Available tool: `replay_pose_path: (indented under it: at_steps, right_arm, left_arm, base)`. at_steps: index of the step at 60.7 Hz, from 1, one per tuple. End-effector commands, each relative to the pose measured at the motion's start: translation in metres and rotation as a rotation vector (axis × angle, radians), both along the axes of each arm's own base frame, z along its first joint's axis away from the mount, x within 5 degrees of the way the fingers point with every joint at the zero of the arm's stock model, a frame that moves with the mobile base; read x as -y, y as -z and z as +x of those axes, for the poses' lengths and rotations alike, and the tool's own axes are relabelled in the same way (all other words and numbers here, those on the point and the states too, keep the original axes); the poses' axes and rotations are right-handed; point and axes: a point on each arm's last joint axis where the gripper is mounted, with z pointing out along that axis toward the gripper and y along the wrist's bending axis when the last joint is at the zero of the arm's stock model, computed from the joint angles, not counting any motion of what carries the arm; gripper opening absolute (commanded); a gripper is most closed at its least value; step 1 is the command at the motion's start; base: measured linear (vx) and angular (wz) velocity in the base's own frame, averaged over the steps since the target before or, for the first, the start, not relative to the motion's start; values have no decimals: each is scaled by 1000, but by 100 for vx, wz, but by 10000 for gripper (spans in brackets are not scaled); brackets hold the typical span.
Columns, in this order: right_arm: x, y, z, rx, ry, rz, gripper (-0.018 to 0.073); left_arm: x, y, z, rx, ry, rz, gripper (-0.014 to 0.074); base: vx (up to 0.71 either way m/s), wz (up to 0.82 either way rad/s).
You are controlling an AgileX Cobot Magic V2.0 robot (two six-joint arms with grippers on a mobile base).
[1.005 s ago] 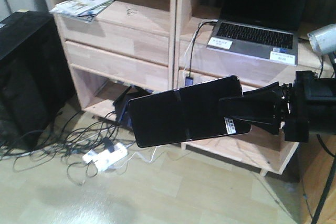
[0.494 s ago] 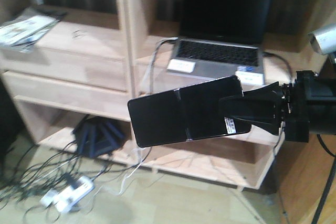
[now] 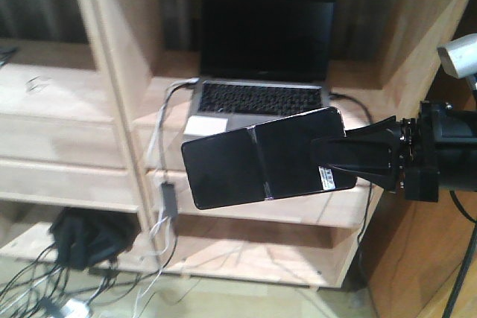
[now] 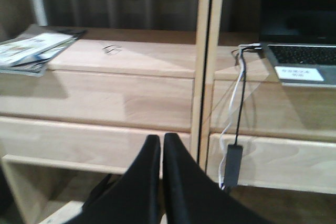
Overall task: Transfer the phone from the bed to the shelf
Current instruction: 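Drive the base up to the shelf holding the open laptop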
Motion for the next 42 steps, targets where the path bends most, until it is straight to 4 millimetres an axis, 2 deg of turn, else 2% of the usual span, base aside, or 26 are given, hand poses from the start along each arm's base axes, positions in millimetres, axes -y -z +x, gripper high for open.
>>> replay_pose_path:
  at_steps: [1, 42]
  right_arm:
    - [-4, -21, -8, 47, -57, 113, -4]
    - [-4, -21, -8, 47, -57, 113, -4]
  left_arm:
    - [-1, -6, 1, 77, -6, -8, 1]
    - [-1, -6, 1, 77, -6, -8, 1]
  base:
    - [22, -19]
    - [19, -9]
